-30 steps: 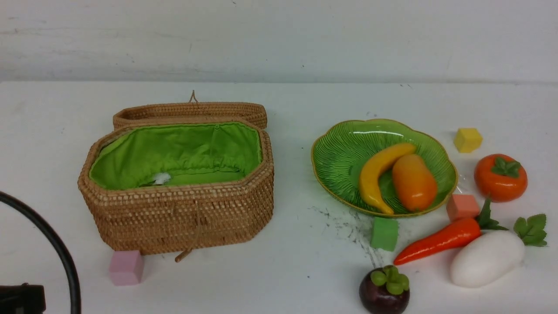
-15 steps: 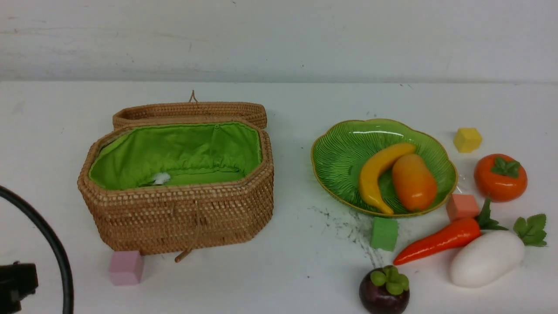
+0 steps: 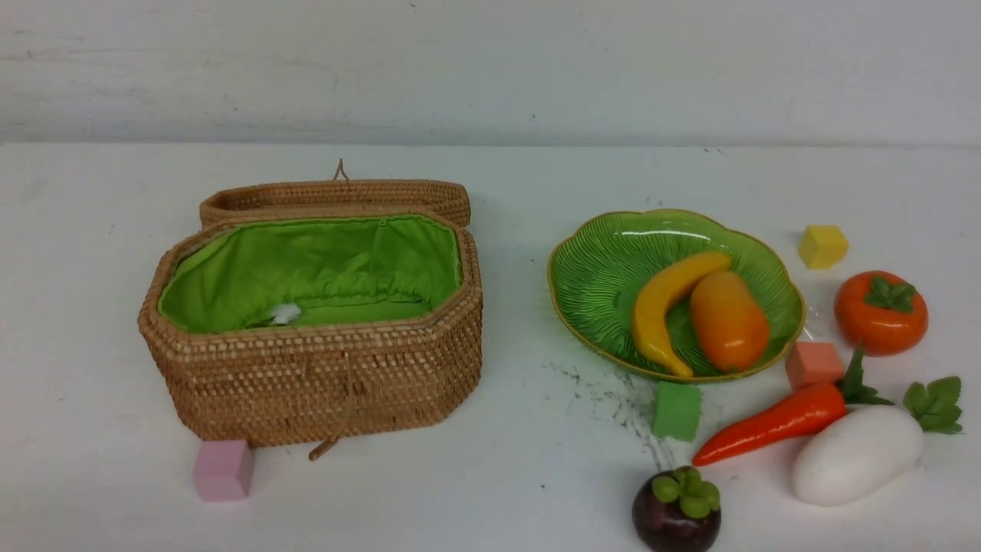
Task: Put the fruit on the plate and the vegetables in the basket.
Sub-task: Use the right arm to grab a mangosteen and put it into the right plate
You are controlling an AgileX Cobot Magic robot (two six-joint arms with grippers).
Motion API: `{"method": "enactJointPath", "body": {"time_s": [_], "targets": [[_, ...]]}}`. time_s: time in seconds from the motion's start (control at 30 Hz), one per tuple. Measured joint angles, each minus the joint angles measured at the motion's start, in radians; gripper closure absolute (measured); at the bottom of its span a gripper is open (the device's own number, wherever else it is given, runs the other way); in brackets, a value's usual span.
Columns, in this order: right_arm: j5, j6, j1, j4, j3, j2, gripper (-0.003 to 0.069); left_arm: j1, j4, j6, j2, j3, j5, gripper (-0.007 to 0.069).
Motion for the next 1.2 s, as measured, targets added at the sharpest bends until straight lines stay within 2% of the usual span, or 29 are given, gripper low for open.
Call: {"method": "enactJointPath", "body": {"time_s": [0.27, 1.2], "targets": [[0.000, 0.000, 0.000, 0.000, 0.000, 0.000, 0.0416, 0.015, 0.006, 0.000, -0.044, 0.229, -0.008, 0.0631], [0.000, 0.000, 0.000, 0.000, 0.000, 0.000, 0.0416, 0.015, 0.007, 0.000, -0.044, 0.234, -0.046, 0.0622]]}}
